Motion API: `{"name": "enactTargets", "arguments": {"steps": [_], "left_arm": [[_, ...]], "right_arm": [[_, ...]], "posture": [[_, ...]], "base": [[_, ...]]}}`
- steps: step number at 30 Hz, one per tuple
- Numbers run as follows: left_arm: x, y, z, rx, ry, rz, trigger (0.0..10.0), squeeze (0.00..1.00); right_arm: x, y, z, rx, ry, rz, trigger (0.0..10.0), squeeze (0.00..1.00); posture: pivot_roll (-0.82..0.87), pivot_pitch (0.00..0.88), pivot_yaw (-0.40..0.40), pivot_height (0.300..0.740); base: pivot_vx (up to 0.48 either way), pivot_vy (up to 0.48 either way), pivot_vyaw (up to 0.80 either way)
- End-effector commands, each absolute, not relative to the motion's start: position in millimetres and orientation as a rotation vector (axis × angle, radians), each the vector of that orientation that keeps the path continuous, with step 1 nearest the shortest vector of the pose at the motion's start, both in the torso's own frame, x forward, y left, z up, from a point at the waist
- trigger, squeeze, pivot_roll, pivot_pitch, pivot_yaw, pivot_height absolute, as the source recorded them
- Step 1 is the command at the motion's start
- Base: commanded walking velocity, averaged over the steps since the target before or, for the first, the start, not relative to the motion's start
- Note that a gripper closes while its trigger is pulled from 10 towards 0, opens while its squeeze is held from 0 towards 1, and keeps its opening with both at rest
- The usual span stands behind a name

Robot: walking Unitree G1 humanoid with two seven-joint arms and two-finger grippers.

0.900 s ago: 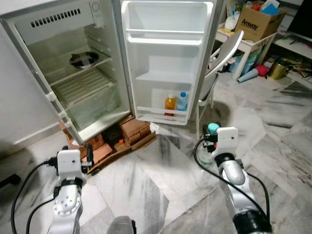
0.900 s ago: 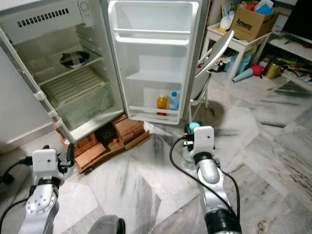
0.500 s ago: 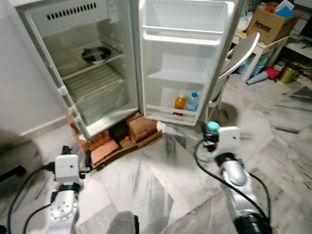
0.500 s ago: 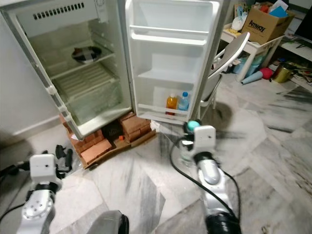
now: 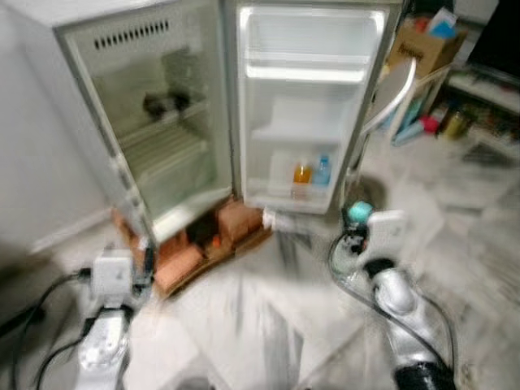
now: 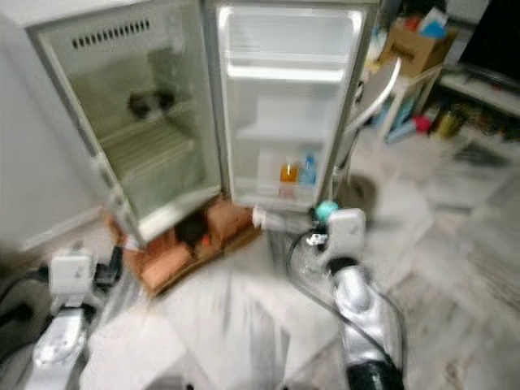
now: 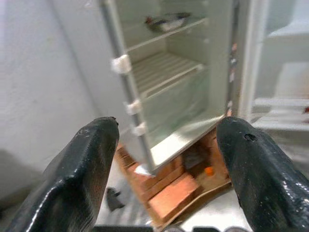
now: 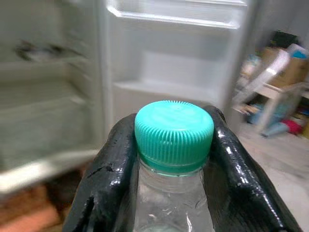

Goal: Restocking fridge

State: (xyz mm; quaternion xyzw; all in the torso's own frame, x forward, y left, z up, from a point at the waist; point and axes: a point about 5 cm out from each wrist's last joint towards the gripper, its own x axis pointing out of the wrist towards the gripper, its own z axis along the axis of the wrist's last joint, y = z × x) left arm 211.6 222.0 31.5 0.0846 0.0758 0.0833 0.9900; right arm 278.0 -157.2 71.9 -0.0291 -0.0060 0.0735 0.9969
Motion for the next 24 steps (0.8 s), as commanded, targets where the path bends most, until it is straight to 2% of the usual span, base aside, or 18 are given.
{"name": "enactTargets", "arguments": {"steps": [1,6,11,24], "left_arm": [[218.5,214.9,34.8,0.159,0.132,0.145,10.0,0.0],[219.7,215.0,35.7,0.16,0.125,0.144,10.0,0.0],[217.9,214.1,34.8,0.158,0.129,0.142,10.0,0.0],[217.4,209.9,36.3,0.13,0.114,0.089,10.0,0.0]], "right_arm": [[283.0,-168.2,79.8,-0.074,-0.036,0.12,10.0,0.0],[284.8,-165.9,82.0,-0.073,-0.047,0.129,10.0,0.0],[284.8,-161.5,81.3,-0.064,-0.046,0.15,10.0,0.0],[285.6,-163.6,81.5,-0.071,-0.046,0.155,10.0,0.0]], "posture": [[0.08,0.003,-0.003,0.74],[0.08,0.009,-0.001,0.74],[0.09,0.014,-0.004,0.74],[0.08,0.016,-0.011,0.74]], "base": [[0.24,0.416,-0.8],[0.15,0.413,-0.64],[0.256,0.347,0.0],[0.023,0.0,0.0]]}}
